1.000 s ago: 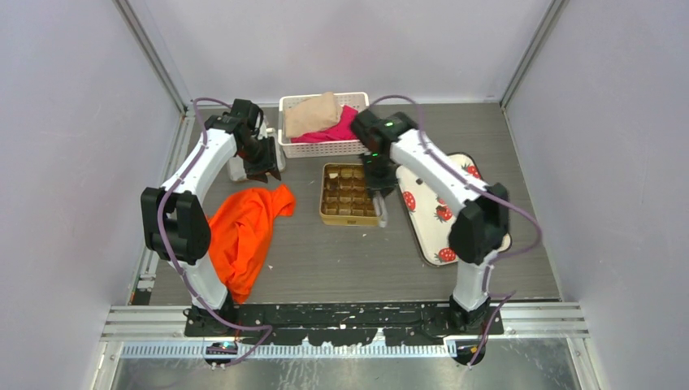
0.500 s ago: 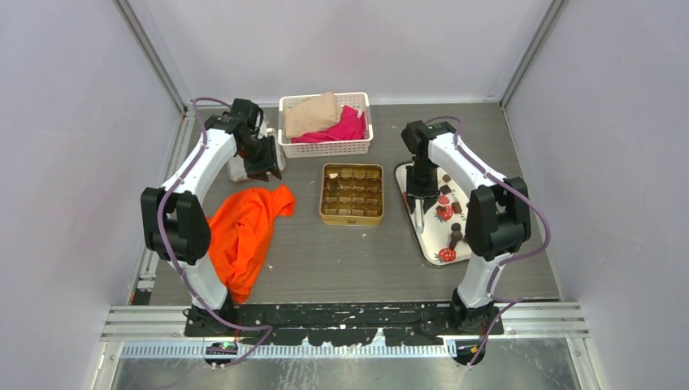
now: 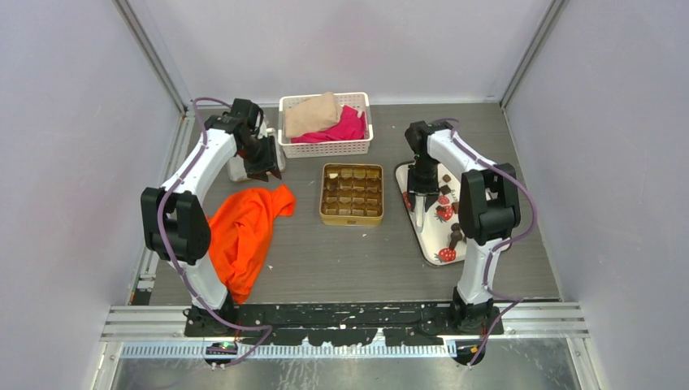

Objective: Pack the chocolate
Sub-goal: Pick up the fake chocolate from the plate.

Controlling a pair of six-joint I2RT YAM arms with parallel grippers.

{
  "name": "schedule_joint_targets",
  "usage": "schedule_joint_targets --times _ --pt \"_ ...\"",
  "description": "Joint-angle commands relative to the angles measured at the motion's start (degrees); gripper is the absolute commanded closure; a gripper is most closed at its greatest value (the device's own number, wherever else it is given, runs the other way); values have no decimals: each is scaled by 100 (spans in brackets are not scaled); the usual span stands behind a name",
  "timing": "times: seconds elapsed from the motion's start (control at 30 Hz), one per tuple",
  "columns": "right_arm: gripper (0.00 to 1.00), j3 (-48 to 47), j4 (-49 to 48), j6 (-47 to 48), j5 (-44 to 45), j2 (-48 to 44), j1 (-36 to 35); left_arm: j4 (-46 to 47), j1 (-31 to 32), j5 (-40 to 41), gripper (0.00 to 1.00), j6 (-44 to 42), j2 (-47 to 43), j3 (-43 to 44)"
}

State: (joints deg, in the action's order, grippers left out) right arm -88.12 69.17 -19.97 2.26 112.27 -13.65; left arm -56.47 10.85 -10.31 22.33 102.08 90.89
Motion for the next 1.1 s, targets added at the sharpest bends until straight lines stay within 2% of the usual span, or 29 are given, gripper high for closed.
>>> schedule_joint_targets --times 0.0,0.23,0.47,0.63,1.07 --pt "58 -343 -7 30 -17 -38 14 26 -31 -24 58 35 -54 256" --pt "58 -446 10 28 63 117 27 13 -31 -64 58 35 76 400" --pt "74 -435 57 11 86 23 25 -5 -31 -55 58 26 102 430" --pt "79 -442 123 -27 153 -130 24 -13 -31 -51 58 11 93 403" --pt "82 -416 479 -162 252 -1020 -5 17 -31 -102 58 0 -51 265"
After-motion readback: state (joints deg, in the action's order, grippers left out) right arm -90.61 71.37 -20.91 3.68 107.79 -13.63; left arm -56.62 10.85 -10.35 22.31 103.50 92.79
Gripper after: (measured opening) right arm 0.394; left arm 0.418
